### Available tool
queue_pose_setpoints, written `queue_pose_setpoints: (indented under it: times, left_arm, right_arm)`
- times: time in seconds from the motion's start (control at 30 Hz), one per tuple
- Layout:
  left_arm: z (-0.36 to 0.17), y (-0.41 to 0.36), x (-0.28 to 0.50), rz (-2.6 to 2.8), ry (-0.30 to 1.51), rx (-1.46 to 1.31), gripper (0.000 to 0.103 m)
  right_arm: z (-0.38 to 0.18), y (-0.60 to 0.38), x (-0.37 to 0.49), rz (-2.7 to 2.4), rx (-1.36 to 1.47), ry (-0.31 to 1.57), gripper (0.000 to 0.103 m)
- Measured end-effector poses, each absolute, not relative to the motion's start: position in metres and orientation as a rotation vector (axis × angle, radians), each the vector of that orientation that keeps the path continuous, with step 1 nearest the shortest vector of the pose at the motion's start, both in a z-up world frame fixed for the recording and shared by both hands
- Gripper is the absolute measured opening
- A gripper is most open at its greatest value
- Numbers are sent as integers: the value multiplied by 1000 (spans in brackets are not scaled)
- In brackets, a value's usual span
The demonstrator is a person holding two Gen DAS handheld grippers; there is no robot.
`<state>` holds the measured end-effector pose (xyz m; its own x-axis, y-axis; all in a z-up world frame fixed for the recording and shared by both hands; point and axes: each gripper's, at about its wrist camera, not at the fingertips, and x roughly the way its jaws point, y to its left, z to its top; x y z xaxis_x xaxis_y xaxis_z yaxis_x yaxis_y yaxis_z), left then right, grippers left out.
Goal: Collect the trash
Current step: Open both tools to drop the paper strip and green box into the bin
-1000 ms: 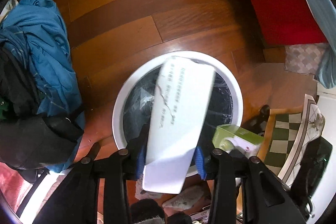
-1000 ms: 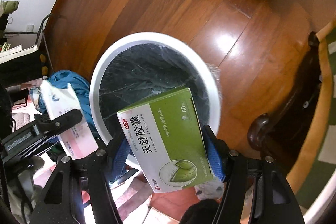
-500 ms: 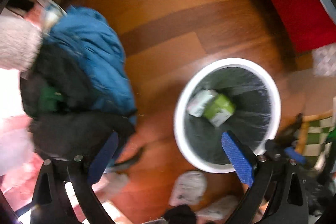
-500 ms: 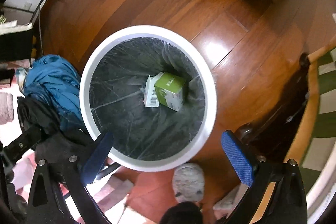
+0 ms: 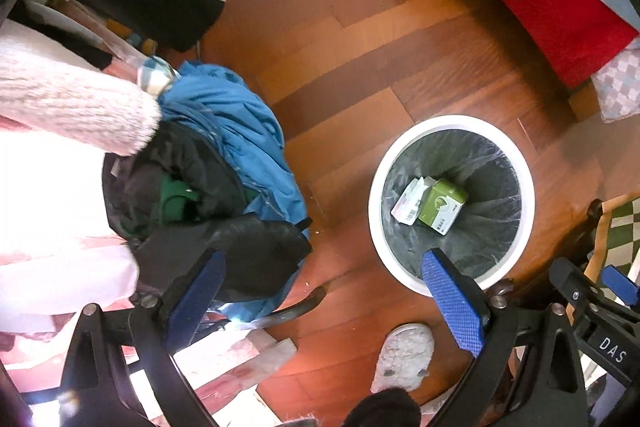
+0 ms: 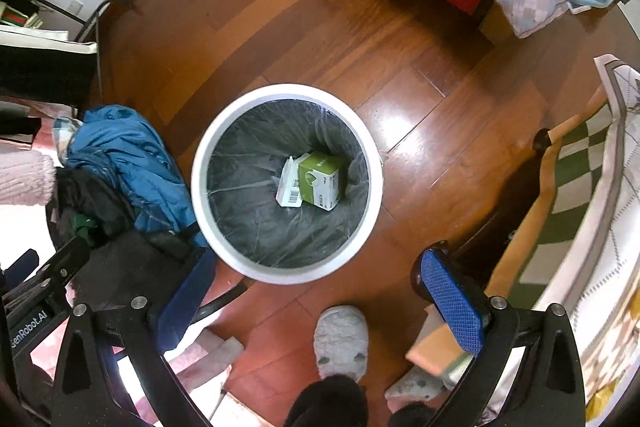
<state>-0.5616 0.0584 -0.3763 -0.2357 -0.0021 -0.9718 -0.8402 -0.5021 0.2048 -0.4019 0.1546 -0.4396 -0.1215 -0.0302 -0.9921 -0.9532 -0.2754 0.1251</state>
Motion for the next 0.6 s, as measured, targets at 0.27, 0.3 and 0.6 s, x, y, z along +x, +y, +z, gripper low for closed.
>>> queue_pose_setpoints:
  times: [0.27,0.3,0.6]
  left_arm:
    - [-305,35,-538,1800,1016,-1355,101]
    - [-293,30,-532,1795,1018,-1347,101]
    - [-214,9,-473,1768,1042,-1228,101]
  right_arm:
    - [-362,128,-377,1558,-1283,1174,103]
    - [-353,125,-373,1562,-1268,1183,103]
    - [-260,91,-287,1559,-1032,1345,103]
